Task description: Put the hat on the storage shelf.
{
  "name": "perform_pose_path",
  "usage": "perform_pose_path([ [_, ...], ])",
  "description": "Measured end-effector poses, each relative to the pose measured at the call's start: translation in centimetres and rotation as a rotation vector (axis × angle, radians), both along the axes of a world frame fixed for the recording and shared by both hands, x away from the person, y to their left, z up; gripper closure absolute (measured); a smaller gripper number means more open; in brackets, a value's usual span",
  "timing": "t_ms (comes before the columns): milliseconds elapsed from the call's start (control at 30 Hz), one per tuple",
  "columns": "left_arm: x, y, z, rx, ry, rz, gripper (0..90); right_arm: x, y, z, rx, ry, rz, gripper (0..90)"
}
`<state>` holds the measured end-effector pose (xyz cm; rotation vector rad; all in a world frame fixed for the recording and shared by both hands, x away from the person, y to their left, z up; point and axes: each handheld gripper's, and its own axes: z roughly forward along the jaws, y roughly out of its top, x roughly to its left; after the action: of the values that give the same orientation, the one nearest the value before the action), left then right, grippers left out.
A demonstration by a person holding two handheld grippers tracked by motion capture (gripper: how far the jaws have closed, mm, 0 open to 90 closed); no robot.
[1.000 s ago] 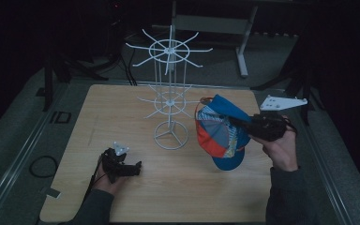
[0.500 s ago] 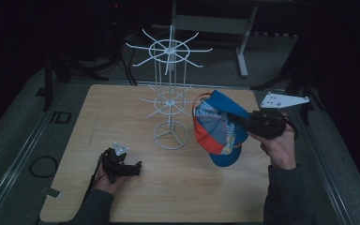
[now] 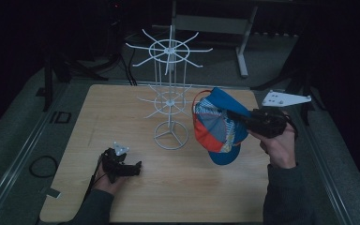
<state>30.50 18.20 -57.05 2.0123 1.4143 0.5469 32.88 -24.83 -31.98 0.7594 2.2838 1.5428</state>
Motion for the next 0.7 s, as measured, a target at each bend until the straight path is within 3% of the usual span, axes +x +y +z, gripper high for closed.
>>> perform_pose_path([
  [700,0.00,0.00,0.00,0.000,0.000,0.000,0.1,-0.43,-0.12,0.86,0.064,-0.014,0.018,87.9],
])
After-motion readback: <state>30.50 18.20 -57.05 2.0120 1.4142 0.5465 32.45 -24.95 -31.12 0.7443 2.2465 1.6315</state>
